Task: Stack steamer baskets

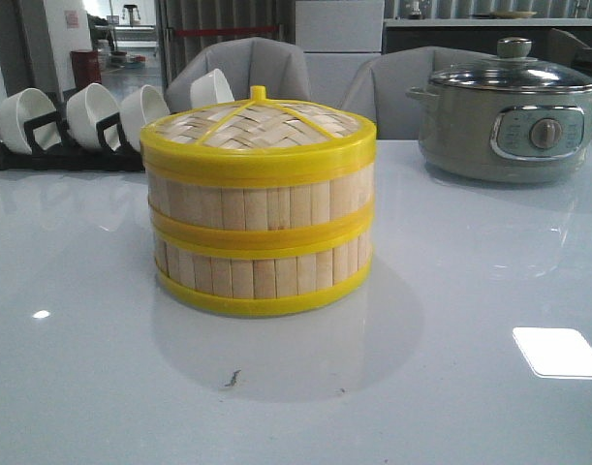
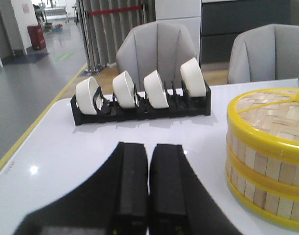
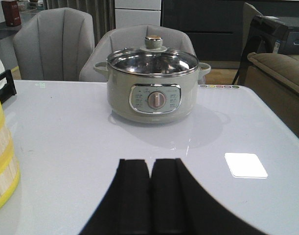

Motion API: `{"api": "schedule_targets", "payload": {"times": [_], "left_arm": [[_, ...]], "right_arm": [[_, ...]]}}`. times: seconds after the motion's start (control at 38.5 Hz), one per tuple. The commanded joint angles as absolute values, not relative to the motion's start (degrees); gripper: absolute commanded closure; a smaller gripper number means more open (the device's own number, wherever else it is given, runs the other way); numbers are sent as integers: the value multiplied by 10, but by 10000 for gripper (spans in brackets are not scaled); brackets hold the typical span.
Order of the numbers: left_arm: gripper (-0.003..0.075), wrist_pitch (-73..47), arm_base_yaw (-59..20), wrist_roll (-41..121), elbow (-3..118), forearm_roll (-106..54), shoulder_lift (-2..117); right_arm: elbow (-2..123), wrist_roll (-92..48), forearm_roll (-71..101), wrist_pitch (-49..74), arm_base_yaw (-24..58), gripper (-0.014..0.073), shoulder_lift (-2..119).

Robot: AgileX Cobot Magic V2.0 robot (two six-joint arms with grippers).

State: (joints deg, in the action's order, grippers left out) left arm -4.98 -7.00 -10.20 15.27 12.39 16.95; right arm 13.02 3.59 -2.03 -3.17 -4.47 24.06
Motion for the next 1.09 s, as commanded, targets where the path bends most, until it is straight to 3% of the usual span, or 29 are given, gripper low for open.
{"api": "schedule_targets", "payload": {"times": [0.0,0.31,0.68,1.06], "left_arm": [[625,55,-59,-106,129,95,144],[625,156,-34,-106,-5,41,57],[625,56,-3,-104,-4,39,-14],[625,43,-2,-101,-4,51,-11]], "right_arm": [[147,32,-23,-86,-48,539,242],[147,32,-23,-86,-48,539,242],[147,32,-23,-85,-48,539,243],[147,32,-23,-85,-48,539,243]]}}
